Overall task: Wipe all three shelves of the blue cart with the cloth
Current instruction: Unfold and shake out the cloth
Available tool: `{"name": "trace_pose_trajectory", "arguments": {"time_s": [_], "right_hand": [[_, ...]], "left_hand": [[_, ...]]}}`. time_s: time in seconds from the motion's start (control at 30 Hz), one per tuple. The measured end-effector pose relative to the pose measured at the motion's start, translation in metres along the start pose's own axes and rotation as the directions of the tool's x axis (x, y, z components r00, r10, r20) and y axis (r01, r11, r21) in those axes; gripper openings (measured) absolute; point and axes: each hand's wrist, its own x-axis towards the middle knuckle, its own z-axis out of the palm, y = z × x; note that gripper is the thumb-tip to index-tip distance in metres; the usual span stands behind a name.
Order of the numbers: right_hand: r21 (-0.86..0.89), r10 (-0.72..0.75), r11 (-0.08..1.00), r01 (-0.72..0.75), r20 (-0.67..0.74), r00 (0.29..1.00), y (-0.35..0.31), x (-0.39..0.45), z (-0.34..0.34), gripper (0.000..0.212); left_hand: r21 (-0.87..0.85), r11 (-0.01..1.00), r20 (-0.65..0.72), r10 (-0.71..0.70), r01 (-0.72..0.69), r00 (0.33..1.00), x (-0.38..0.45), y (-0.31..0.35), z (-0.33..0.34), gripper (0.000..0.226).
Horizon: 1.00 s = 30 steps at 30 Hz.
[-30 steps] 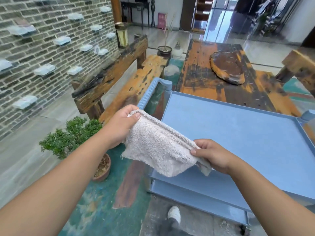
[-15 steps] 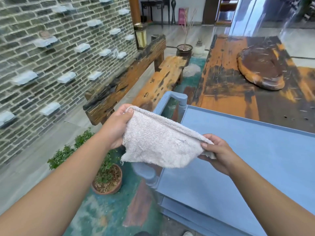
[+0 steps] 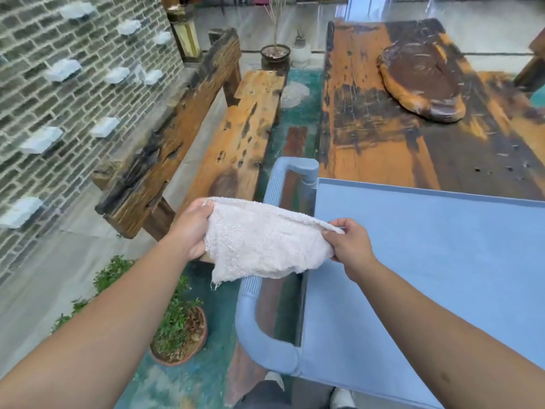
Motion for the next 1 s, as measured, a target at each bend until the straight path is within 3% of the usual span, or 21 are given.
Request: {"name": "trace_pose_trajectory", "arguments": {"time_s": [0.1, 0.2, 0.27, 0.33, 0.47, 0.6, 0.73, 0.87, 1.0], "right_hand": [[-0.174, 0.033, 0.983, -0.057, -0.135, 0.99, 0.012, 0.009, 0.018, 0.006], [-0.278, 0.063, 0.955, -0.1, -0.14, 0.988, 0.023, 0.008, 0.032, 0.012], [-0.335, 0.07, 0.937, -0.101, -0.102, 0.992, 0.028, 0.003, 0.039, 0.025], [-0.362, 0.037, 0.93, -0.062, -0.074, 0.997, 0.027, -0.008, 0.045, 0.045], [-0.183, -0.056, 0.981, 0.063, 0.046, 0.997, 0.018, -0.042, 0.058, 0.048], [0.003, -0.054, 0.998, 0.055, 0.219, 0.974, 0.001, -0.061, 0.085, 0.054], [0.064, 0.052, 0.995, -0.075, 0.304, 0.951, -0.028, -0.051, 0.11, 0.052], [-0.196, 0.071, 0.98, -0.023, 0.241, 0.968, -0.042, -0.036, 0.122, 0.056], [-0.023, 0.081, 0.997, -0.078, 0.218, 0.973, -0.046, -0.021, 0.127, 0.056]], "left_hand": [[0.199, 0.979, -0.025, -0.029, 0.034, 0.999, 0.017, -0.014, 0.004, 0.018], [0.372, 0.928, 0.003, -0.034, 0.031, 0.999, 0.028, -0.03, 0.008, 0.015], [0.475, 0.879, 0.025, 0.018, -0.028, 1.0, 0.032, -0.037, 0.011, 0.014], [0.554, 0.822, 0.081, 0.107, -0.134, 0.991, 0.028, -0.039, 0.013, 0.029], [0.502, 0.796, 0.269, 0.228, -0.338, 0.936, -0.006, -0.041, 0.019, 0.057], [0.498, 0.71, 0.429, 0.297, -0.497, 0.853, -0.049, -0.059, 0.031, 0.073], [0.457, 0.748, 0.463, 0.263, -0.482, 0.847, -0.065, -0.063, 0.044, 0.081], [0.482, 0.743, 0.476, 0.223, -0.464, 0.851, -0.059, -0.049, 0.046, 0.075], [0.583, 0.653, 0.463, 0.223, -0.484, 0.858, -0.046, -0.046, 0.053, 0.096]]}}
